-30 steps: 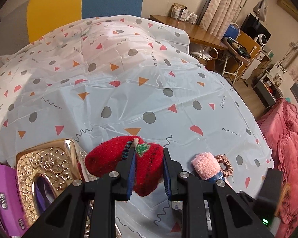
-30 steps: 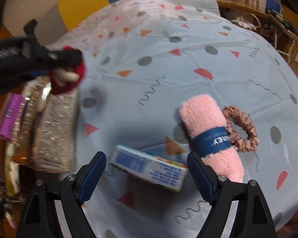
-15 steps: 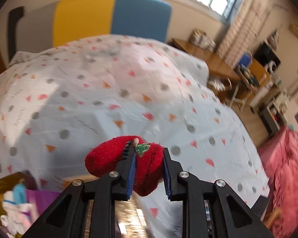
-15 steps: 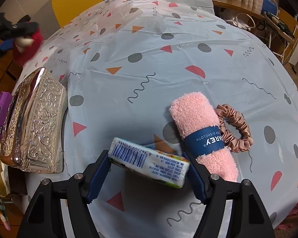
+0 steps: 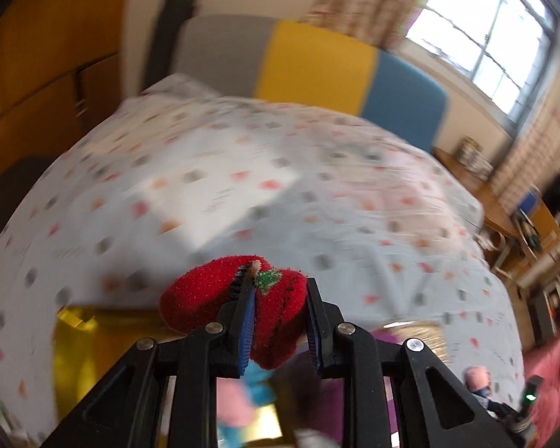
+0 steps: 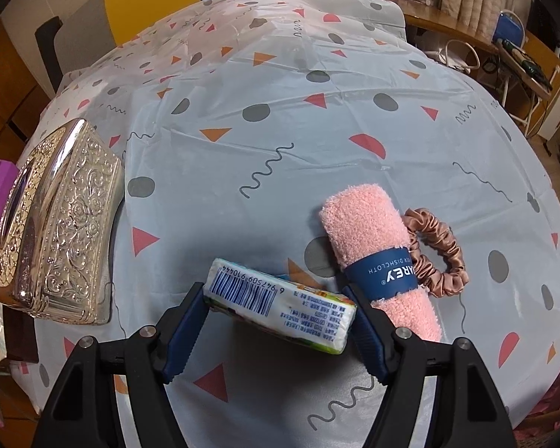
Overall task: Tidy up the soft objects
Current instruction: 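Carry the red knit item into the gold tray and release it with the left gripper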
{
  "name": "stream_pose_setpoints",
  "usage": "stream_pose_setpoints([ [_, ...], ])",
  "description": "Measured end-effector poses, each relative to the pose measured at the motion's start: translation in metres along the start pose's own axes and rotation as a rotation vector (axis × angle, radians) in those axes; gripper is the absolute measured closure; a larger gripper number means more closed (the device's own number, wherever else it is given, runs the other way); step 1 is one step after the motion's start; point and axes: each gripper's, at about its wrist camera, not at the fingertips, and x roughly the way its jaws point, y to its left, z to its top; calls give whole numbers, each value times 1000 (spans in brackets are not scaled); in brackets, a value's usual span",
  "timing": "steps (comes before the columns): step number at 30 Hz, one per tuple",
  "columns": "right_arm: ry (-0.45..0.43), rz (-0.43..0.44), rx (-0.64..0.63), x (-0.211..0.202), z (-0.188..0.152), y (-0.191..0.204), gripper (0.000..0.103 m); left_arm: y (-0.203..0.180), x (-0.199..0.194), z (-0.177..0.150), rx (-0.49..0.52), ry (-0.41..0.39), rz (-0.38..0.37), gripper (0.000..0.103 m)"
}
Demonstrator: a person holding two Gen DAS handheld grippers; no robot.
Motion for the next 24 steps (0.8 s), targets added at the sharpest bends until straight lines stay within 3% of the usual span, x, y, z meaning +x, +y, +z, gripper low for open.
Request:
stream_pose_setpoints([
  [7,-12,-20,-28,1,0,4,30,103,-5,-59,-152,9,112,78],
  [11,-21,-37,-51,1,-1,7,30,133,0,-95,-181,50,165,78],
  [14,-26,-48,-70,1,-1,10,30,139,7,-118,-158,73,194,77],
  [18,-30,-58,-83,1,-1,11,30,134,11,-132,-118,45,226,72],
  [22,-37,-72,-96,1,-1,13,30,120,6,-137,-52,-2,255,50],
  [24,-39,-79,-103,0,-2,15,30,113,2,-139,-33,-26,257,46],
])
